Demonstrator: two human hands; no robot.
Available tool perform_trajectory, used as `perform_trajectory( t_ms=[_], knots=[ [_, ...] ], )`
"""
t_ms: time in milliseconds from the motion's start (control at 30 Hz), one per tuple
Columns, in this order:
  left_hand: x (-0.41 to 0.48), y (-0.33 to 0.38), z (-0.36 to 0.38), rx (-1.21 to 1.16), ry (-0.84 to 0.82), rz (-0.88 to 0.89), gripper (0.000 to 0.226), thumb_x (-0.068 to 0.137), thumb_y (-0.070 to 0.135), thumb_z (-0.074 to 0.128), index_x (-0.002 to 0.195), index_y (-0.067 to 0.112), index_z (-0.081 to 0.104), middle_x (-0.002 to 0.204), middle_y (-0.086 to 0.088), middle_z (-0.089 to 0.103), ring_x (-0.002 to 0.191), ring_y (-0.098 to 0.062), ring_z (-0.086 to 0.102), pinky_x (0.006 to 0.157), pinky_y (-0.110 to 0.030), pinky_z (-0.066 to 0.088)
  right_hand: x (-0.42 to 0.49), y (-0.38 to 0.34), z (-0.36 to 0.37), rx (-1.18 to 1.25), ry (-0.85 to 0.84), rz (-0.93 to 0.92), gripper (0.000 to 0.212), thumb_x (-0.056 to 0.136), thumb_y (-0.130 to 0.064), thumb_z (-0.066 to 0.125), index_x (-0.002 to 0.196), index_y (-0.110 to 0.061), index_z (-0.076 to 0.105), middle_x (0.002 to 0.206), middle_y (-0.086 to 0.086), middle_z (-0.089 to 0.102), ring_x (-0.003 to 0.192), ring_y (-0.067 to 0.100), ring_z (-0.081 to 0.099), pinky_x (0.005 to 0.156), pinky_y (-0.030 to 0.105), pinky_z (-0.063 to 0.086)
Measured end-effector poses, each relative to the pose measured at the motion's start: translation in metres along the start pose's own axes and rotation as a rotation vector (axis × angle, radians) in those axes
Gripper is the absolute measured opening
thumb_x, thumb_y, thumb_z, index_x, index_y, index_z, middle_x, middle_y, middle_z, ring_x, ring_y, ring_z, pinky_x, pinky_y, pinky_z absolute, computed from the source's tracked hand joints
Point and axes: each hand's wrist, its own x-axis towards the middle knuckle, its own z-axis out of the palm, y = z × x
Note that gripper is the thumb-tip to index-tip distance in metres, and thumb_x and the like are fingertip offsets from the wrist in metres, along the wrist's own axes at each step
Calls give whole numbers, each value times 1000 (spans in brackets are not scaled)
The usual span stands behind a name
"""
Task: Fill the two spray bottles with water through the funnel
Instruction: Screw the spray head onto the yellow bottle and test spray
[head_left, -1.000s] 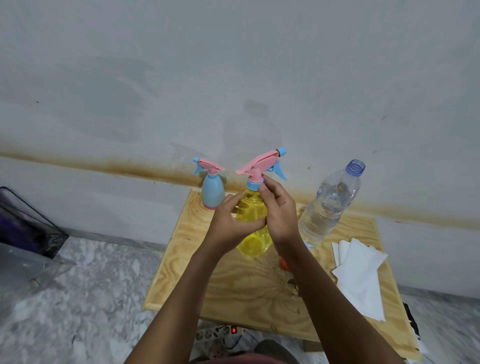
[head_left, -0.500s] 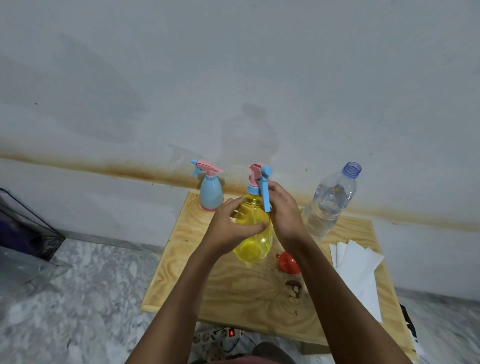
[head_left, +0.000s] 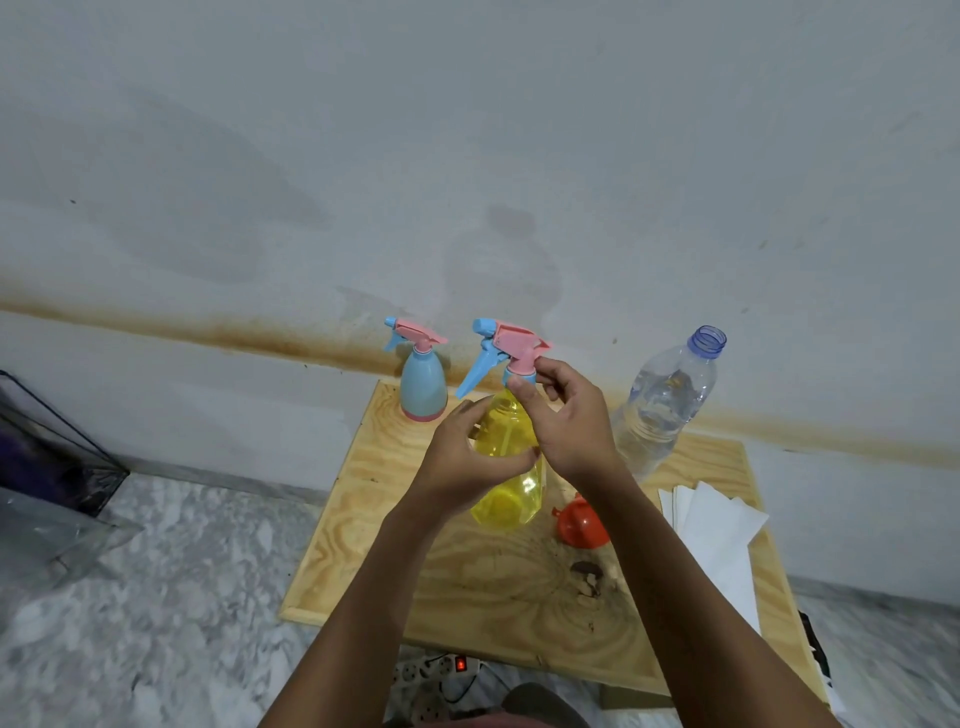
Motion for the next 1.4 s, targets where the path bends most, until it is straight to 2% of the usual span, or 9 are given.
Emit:
perform_trajectory(
  t_ms=[133, 267, 367, 467, 667, 800, 933, 1133, 1400],
  knots=[
    [0, -7, -4, -14, -93, -50, 33, 73, 9, 83, 102, 18, 70, 78, 19, 65, 73, 4, 57, 69, -12, 43, 3, -1, -6, 75, -100, 60, 13, 86, -23, 74, 87, -25, 62, 74, -22, 57, 73, 7, 48, 73, 22, 43],
    [-2, -16, -9, -166, -155, -160, 59, 62, 17, 90, 115, 18, 64, 100, -4, 72, 91, -7, 66, 78, -25, 54, 7, -3, -22, 165, -271, 135, 16, 85, -14, 74, 96, -12, 62, 98, 6, 70, 93, 15, 65, 89, 32, 51],
    [-2, -21, -7, -144, -122, -167, 60, 57, 28, 90, 110, 17, 63, 102, -6, 72, 94, -12, 66, 82, -31, 57, 6, 0, -19, 174, -217, 147, 19, 85, -16, 75, 96, -12, 61, 94, 11, 67, 87, 19, 59, 83, 35, 49],
    [-2, -22, -8, -116, -127, -147, 57, 61, 27, 89, 111, 17, 63, 101, -1, 72, 97, -10, 67, 81, -21, 53, 1, 6, -12, 164, -141, 131, 20, 85, -20, 76, 93, -13, 59, 86, 5, 61, 78, 13, 53, 75, 32, 45],
    [-5, -24, -17, -218, -322, -225, 55, 72, 10, 85, 122, 9, 61, 117, -9, 71, 113, -22, 65, 98, -33, 52, 6, -5, -12, 107, -393, 139, 38, 82, -42, 67, 119, -30, 61, 91, -20, 65, 86, -2, 60, 78, 18, 49],
    [-7, -26, -18, -244, -421, -279, 53, 77, 4, 80, 126, 9, 61, 118, -10, 71, 113, -23, 66, 95, -36, 54, 13, -4, -4, 88, -434, 187, 47, 89, -47, 55, 130, -25, 61, 117, -6, 66, 97, 4, 64, 93, 30, 52],
    [-9, -54, -44, -239, -394, -412, 75, 64, 34, 85, 133, 21, 56, 126, -4, 67, 119, -16, 63, 98, -34, 53, 11, 8, -5, 239, -455, 262, 39, 99, -30, 51, 133, -11, 54, 125, 8, 66, 98, 18, 66, 96, 40, 54],
    [-20, -142, -65, 331, 51, -652, 87, 67, 52, 84, 140, 22, 49, 140, 2, 52, 129, -19, 50, 99, -32, 45, 9, 34, 0, 94, -466, 307, 28, 101, -32, 51, 127, -27, 60, 115, 1, 72, 79, 22, 69, 70, 30, 55],
    [-24, -180, -47, 881, -5, -705, 94, 62, 68, 73, 136, 23, 38, 140, -11, 33, 127, -37, 33, 102, -46, 36, 8, 86, 21, -167, -633, 496, 36, 98, -31, 56, 133, -27, 61, 101, 9, 72, 89, 21, 69, 58, 29, 56]
  ],
)
